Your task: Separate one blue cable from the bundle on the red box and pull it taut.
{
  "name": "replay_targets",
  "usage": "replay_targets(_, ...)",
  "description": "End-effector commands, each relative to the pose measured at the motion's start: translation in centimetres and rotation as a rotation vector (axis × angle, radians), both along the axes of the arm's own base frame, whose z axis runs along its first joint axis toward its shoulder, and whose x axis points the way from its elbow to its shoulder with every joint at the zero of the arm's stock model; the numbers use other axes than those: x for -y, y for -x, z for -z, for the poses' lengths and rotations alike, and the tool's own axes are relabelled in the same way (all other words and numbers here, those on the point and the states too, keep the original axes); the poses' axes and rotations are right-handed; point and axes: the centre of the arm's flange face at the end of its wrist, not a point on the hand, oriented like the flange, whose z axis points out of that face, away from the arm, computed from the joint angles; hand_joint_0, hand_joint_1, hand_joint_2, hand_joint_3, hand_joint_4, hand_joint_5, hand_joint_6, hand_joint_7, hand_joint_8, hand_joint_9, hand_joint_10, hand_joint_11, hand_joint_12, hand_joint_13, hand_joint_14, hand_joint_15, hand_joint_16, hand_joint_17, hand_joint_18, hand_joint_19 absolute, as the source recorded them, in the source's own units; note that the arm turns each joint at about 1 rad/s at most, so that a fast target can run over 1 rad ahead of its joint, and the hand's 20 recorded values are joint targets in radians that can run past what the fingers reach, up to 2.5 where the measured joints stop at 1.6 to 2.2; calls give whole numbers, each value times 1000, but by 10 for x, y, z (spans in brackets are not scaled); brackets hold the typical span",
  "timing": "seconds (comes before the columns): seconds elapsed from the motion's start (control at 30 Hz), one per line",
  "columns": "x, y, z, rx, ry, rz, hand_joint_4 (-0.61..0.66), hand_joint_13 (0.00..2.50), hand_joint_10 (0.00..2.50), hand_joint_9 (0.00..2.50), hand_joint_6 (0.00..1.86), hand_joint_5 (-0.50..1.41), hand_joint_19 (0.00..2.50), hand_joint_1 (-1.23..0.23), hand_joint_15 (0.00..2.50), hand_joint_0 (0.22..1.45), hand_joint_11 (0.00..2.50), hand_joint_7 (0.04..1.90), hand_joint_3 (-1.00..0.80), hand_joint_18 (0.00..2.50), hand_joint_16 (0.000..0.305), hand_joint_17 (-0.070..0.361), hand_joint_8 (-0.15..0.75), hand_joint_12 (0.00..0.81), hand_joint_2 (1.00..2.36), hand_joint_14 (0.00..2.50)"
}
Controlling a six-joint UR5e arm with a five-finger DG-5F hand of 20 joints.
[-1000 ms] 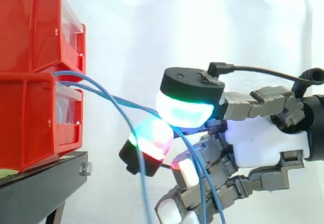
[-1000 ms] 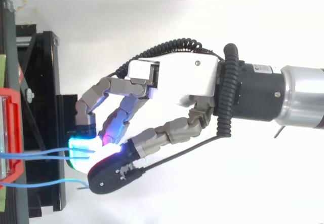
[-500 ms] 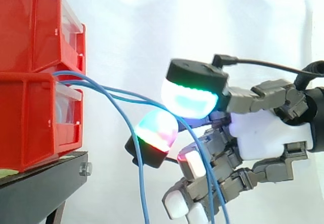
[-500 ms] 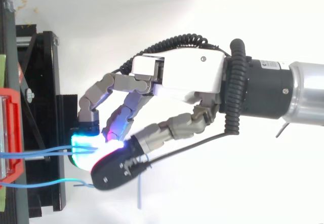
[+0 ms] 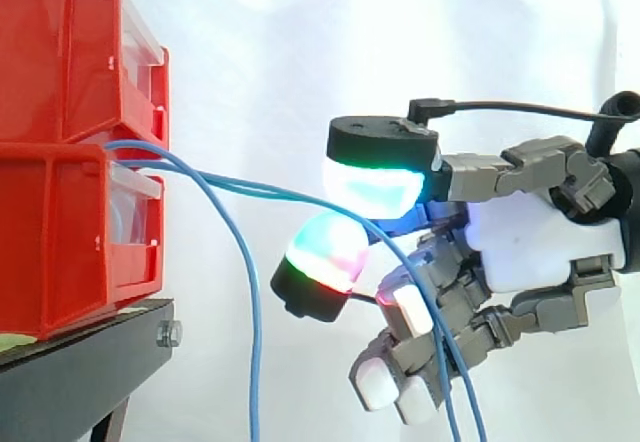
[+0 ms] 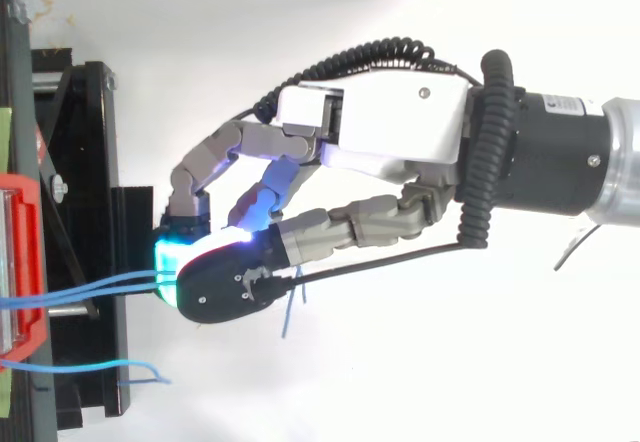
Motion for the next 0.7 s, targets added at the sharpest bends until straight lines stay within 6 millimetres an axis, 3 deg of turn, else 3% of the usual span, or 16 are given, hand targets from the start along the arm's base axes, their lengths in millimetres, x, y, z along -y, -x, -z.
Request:
replay_targets(0.0, 4, 1, -2, 1, 13, 2, 65, 864, 18, 1123, 879, -135, 521, -654, 446, 574, 558, 841, -269, 725, 48, 108, 229, 341, 1011, 17)
replay_targets(0.27, 6, 0, -5, 2, 17, 5, 57, 837, 20, 1054, 901, -157, 525, -763, 454, 603, 588, 822, -306, 704, 42, 95, 202, 313, 1012, 19)
replay_targets(0.47, 1, 0, -4, -1, 24, -1, 68, 842, 19, 1087, 898, -150, 528, -719, 456, 590, 592, 815, -405, 710, 42, 95, 203, 312, 1007, 19)
replay_targets(0.67, -2, 0, -5, -1, 23, -2, 23, 845, 20, 1088, 898, -147, 521, -759, 444, 620, 592, 857, -346, 716, 41, 93, 197, 315, 1011, 18)
